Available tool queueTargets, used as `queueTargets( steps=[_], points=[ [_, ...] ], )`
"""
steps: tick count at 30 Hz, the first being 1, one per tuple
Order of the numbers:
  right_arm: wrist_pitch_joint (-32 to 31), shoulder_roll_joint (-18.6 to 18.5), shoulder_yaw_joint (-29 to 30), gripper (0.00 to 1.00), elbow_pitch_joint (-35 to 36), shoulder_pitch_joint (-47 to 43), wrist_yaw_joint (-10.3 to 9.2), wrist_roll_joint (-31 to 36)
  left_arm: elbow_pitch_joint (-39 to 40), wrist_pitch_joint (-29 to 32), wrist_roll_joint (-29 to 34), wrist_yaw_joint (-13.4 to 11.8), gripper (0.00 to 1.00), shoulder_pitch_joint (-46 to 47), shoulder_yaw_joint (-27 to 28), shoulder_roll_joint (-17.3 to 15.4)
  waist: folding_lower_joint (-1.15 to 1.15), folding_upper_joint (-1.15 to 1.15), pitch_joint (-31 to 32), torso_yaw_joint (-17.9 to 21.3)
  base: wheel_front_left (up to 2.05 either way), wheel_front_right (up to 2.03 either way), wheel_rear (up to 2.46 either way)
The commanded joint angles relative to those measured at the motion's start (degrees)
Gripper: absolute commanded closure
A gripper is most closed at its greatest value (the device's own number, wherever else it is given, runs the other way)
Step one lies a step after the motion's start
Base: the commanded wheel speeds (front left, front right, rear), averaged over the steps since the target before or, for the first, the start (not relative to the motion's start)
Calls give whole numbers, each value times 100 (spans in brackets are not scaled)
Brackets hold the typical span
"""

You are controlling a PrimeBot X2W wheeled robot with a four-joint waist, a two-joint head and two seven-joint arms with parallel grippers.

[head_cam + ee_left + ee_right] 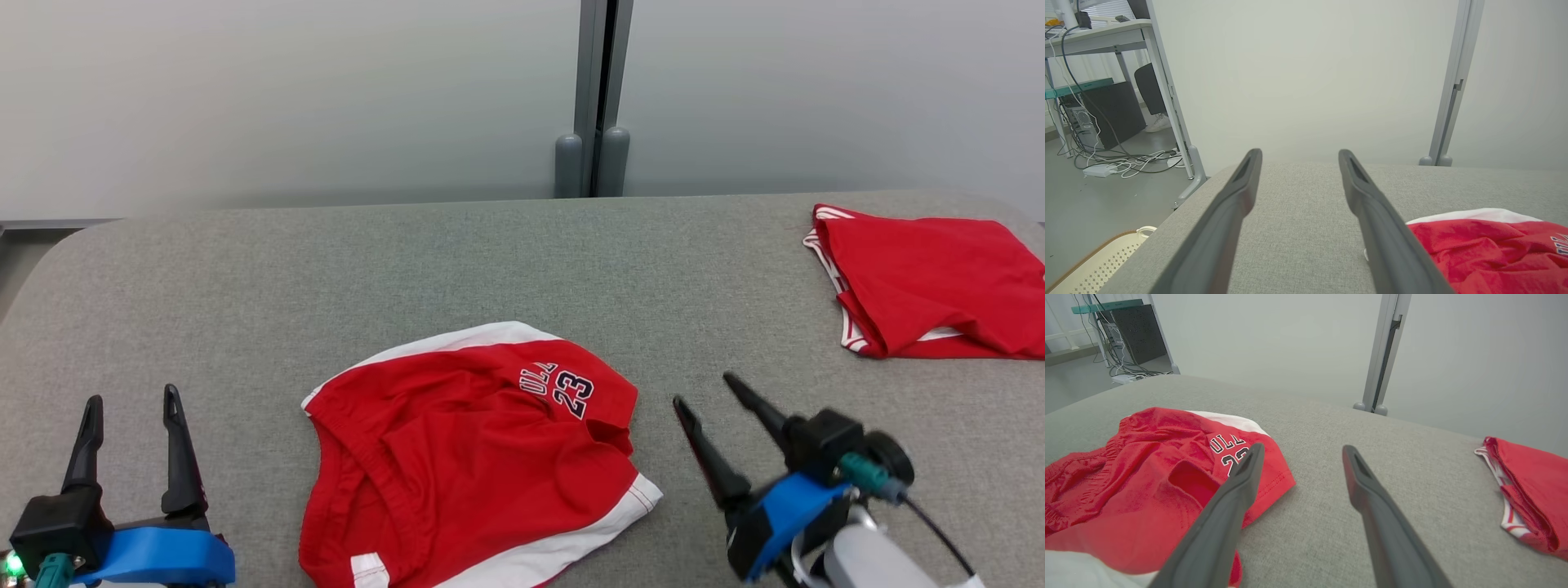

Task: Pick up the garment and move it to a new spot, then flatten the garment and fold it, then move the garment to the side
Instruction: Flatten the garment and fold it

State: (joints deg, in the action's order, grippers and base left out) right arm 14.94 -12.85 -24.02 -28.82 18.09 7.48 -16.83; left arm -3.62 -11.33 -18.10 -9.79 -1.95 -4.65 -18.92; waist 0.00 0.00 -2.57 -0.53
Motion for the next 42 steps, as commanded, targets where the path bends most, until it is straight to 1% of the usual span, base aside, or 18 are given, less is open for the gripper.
queueTargets(
  steps=[1,6,8,10,13,16,18,19,20,23,28,32,34,38,39,40,41,42],
  points=[
    [-19,-15,-29,0,100,-125,2,45,26,3,-5,-27,0,-52,-1,-28,0,0,12,14,0,0,0],
    [-362,-81,-384,0,516,-657,2,55,79,33,-29,-39,0,-111,-24,-39,0,0,27,12,0,0,0],
    [-530,-179,-509,0,587,-740,2,31,87,48,-27,-27,0,-63,-60,-33,0,0,8,-31,0,0,0],
    [-658,-172,-632,0,630,-815,2,-31,95,39,-20,-19,0,-7,-79,-24,0,0,-18,-79,0,0,0],
    [-781,-274,-717,0,502,-761,2,10,90,14,-32,-25,0,40,-85,-17,0,0,-71,-156,0,0,0],
    [-819,-237,-885,0,236,-596,2,-34,66,-7,-49,-47,0,37,-83,-11,0,0,-118,-198,0,0,0],
    [-796,-150,-1015,0,27,-499,2,-189,46,-21,-40,-53,0,35,-89,-11,0,0,-133,-211,0,0,0],
    [-818,-175,-1117,62,-92,-452,2,-169,38,-28,-40,-58,0,43,-97,-7,0,0,-139,-219,0,0,0],
    [-752,-193,-1165,100,-174,-382,1,-181,28,-33,-45,-62,0,47,-100,-7,0,0,-142,-224,0,0,0],
    [-607,-144,-1261,100,-347,-311,2,-359,1,-48,-70,-76,0,14,-70,-27,0,0,-122,-186,0,0,0],
    [-447,-281,-1156,100,-361,-560,2,-589,-43,-42,-89,-65,0,-46,-125,-2,0,0,2,-119,0,0,0],
    [-546,-425,-705,100,92,-1127,1,-824,-74,-49,-97,-45,0,-94,-155,-17,0,0,97,-80,0,0,0],
    [-715,-527,-461,100,415,-1486,2,-785,-69,-59,-118,-56,0,-120,-148,-30,0,0,122,-54,0,0,0],
    [-1125,-487,-19,100,1089,-2082,2,-843,-57,-86,-149,-83,0,-168,-106,-50,0,0,157,34,0,0,0],
    [-1204,-475,88,77,1218,-2192,2,-823,-54,-90,-146,-81,0,-175,-114,-51,0,0,162,46,0,0,0],
    [-1251,-467,197,11,1331,-2264,1,-744,-58,-85,-152,-74,0,-178,-124,-54,0,0,170,55,0,0,0],
    [-1264,-397,314,0,1443,-2327,2,-728,-59,-83,-156,-71,0,-182,-131,-58,0,0,179,66,0,0,0],
    [-1272,-300,433,0,1538,-2391,3,-749,-60,-80,-157,-66,0,-183,-145,-59,0,0,194,75,0,0,0]
  ],
)
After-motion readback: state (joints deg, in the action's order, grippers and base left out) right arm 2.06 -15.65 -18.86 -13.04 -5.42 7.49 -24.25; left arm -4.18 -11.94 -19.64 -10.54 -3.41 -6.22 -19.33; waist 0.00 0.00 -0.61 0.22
